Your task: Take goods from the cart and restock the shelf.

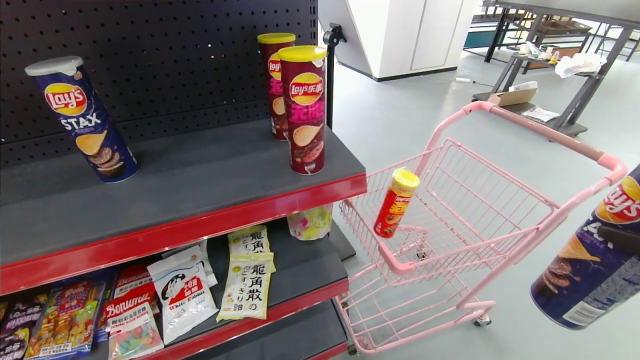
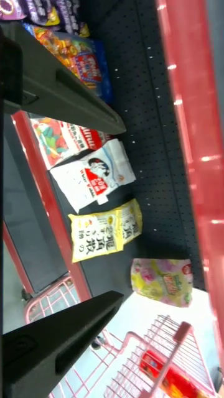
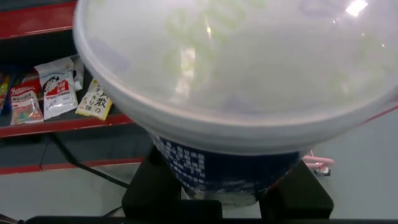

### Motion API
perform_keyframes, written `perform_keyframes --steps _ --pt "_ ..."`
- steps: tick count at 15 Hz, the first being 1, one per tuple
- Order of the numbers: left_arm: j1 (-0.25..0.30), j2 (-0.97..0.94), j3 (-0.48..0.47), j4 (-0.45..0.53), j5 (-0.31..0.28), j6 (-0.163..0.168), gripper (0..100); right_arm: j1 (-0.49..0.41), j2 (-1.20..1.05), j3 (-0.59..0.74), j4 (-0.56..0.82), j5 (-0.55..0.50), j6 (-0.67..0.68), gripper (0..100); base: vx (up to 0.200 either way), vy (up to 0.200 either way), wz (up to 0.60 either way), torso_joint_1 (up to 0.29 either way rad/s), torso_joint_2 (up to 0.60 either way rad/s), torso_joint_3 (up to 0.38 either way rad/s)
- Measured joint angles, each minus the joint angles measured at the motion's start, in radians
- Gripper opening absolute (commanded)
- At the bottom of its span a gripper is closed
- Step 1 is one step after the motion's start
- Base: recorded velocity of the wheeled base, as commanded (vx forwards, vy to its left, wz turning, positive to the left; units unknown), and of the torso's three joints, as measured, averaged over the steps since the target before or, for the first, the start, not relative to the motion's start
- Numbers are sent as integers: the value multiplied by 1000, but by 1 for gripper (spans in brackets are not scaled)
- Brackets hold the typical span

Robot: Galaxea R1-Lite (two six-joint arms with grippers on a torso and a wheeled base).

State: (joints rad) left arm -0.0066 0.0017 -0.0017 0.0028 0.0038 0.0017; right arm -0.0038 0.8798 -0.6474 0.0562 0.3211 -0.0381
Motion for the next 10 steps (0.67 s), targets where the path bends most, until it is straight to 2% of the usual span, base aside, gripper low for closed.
perform_keyframes --steps 4,10 --pt "1 0 0 0 0 0 100 34 17 -6 -5 77 -29 0 0 0 0 226 -574 -356" --pt "1 0 0 0 0 0 100 202 109 -45 -23 106 -65 0 0 0 0 150 -369 -222"
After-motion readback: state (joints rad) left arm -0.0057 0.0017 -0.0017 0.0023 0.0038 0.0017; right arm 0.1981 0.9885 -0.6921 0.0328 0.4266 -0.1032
